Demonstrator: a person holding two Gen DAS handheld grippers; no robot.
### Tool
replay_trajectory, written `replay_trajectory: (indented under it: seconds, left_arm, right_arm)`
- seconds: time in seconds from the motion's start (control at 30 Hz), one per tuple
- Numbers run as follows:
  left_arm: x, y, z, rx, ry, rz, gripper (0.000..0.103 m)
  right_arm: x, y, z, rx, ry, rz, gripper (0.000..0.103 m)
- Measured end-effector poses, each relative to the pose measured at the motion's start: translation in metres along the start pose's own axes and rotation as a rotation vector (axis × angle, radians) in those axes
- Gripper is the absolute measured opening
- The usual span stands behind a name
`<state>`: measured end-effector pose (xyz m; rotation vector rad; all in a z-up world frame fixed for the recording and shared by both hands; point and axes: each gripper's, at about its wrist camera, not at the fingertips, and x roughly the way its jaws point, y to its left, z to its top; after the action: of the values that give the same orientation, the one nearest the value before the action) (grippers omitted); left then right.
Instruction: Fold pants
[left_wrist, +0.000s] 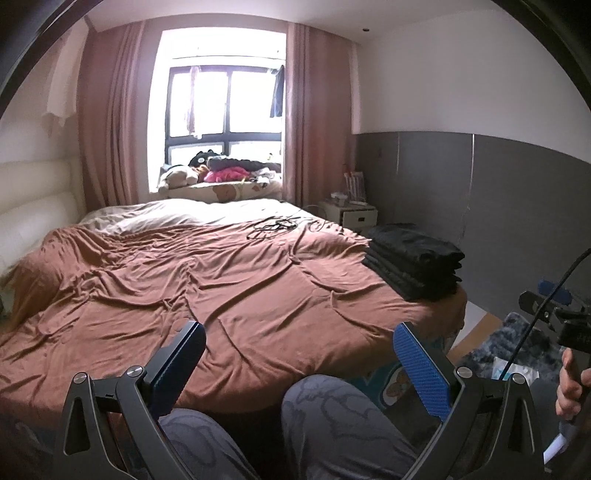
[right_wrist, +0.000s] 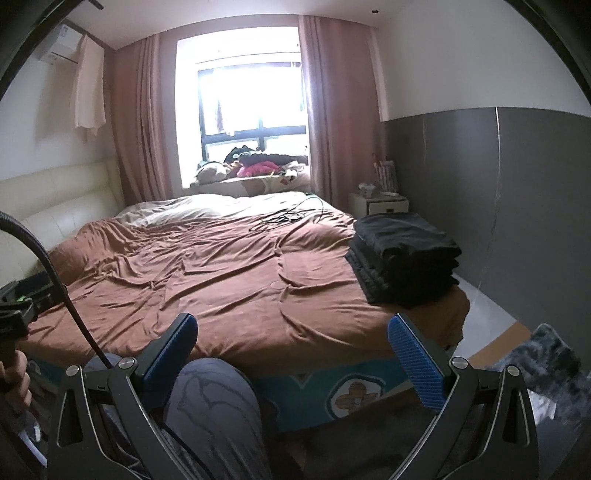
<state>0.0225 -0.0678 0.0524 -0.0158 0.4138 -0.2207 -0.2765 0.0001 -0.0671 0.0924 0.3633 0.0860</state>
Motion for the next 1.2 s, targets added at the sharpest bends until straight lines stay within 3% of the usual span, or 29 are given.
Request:
replay_trajectory:
  seconds: [0.33,1.2]
  left_arm:
    - [0.003,0.008,-0.004,-0.015,0.011,0.010,0.103]
    - [-0.006,0.014,-0.002,-0.053,0.010,0.004,0.103]
  right_arm:
    - [0.010,0.007,-0.003,0.018,0.036,0.000,0.103]
    - [-0.003,0.010,0.001,0.009,0.031,-0.004,0.103]
